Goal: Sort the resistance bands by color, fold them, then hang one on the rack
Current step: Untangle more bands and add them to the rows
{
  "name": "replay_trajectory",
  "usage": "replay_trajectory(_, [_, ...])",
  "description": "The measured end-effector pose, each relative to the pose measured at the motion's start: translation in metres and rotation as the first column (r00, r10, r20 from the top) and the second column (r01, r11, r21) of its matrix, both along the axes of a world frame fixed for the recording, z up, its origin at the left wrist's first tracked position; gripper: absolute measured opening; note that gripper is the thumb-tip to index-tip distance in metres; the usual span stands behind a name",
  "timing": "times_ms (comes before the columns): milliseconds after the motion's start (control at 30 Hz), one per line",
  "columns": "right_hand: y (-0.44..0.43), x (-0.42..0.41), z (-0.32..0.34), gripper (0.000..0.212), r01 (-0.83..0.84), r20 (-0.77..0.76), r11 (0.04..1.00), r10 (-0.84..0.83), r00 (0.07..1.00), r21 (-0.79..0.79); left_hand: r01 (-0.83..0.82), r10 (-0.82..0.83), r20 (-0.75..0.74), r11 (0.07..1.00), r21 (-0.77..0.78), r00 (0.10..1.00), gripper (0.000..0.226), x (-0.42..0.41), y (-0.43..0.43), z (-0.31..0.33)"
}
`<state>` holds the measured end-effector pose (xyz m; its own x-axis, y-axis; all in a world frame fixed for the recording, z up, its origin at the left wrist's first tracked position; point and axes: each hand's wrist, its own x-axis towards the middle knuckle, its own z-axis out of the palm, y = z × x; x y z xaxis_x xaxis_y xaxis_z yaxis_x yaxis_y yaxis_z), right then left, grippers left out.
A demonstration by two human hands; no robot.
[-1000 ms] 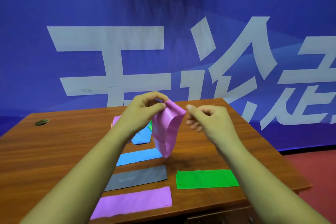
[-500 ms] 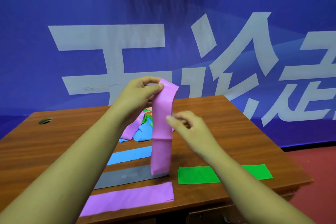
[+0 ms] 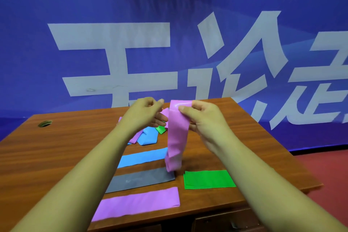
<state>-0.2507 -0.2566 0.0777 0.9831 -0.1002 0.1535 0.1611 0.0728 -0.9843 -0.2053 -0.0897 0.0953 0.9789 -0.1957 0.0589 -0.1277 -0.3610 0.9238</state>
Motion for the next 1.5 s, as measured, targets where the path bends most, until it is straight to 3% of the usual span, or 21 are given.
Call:
replay_trajectory(67, [-0.003,0.001,0.010,0.034,-0.068,-0.032,0.998,0.068,0.997,0.017,0.044,-0.036,0.075,0.992,-0.117,0.997,0.037,-0.007,-0.002,0.000])
replay_trajectory(133, [-0.009,-0.002,0.019,0.024,-0.151,-0.053,0.987,0.154,0.987,0.056,0.113,-0.085,0.138,0.971,-0.209,0.987,0.031,-0.014,-0.004,-0.001])
replay_trajectory(200, [-0.015,-0.006,0.026,0.023,-0.227,-0.043,0.972,0.230,0.972,0.057,0.131,-0.086,0.229,0.973,-0.191,0.970,0.014,-0.018,-0.006,-0.005])
replay_trajectory(267, [-0.021,-0.009,0.027,0.025,-0.250,-0.046,0.968,0.251,0.967,0.035,0.155,-0.091,0.272,0.962,-0.224,0.958,0.014,-0.019,-0.008,-0.010])
replay_trajectory(367, [-0.025,-0.009,0.022,0.019,-0.185,-0.054,0.982,0.182,0.982,-0.046,0.224,-0.142,0.282,0.933,-0.283,0.949,0.026,-0.022,-0.012,-0.015])
replay_trajectory(467, [-0.029,-0.009,0.018,0.022,-0.081,-0.049,0.990,0.076,0.996,-0.112,0.213,-0.141,0.333,0.958,-0.192,0.932,0.022,-0.018,-0.016,-0.019])
replay_trajectory(700, [-0.032,-0.015,0.017,0.023,0.057,0.039,0.994,-0.054,0.998,-0.090,0.161,-0.118,0.401,0.984,-0.074,0.909,0.019,-0.016,-0.020,-0.021])
replay_trajectory(800, [-0.034,-0.016,0.022,0.031,0.065,0.124,0.934,-0.022,0.992,-0.353,0.150,-0.098,0.411,0.984,-0.098,0.907,0.019,-0.016,-0.021,-0.020])
replay_trajectory(900, [-0.037,-0.015,0.025,0.015,0.196,0.261,0.775,-0.042,0.964,-0.600,0.128,-0.080,0.414,0.988,-0.088,0.907,0.018,-0.015,-0.022,-0.020])
replay_trajectory(1000, [-0.037,-0.014,0.030,0.008,0.257,0.299,0.716,-0.071,0.951,-0.649,0.113,-0.063,0.420,0.989,-0.095,0.905,0.018,-0.013,-0.025,-0.021])
replay_trajectory(1133, [-0.040,-0.011,0.035,0.007,0.182,0.242,0.782,-0.041,0.969,-0.597,0.067,-0.011,0.465,0.992,-0.103,0.885,0.010,-0.014,-0.029,-0.020])
replay_trajectory(1233, [-0.041,-0.011,0.040,0.020,0.078,0.150,0.838,0.004,0.989,-0.540,0.146,-0.061,0.449,0.977,-0.157,0.891,0.009,-0.018,-0.035,-0.017])
replay_trajectory(1333, [-0.043,-0.010,0.046,0.020,0.035,0.110,0.769,0.046,0.993,-0.638,0.195,-0.094,0.425,0.960,-0.201,0.900,0.008,-0.018,-0.041,-0.017])
replay_trajectory(1433, [-0.046,-0.003,0.054,0.013,0.067,0.136,0.813,0.015,0.991,-0.578,0.245,-0.176,0.206,0.889,-0.386,0.963,0.021,-0.013,-0.048,-0.028])
replay_trajectory(1500, [-0.050,0.003,0.057,0.012,0.102,0.145,0.873,-0.036,0.989,-0.476,0.280,-0.261,0.100,0.895,-0.347,0.960,0.035,-0.007,-0.053,-0.042])
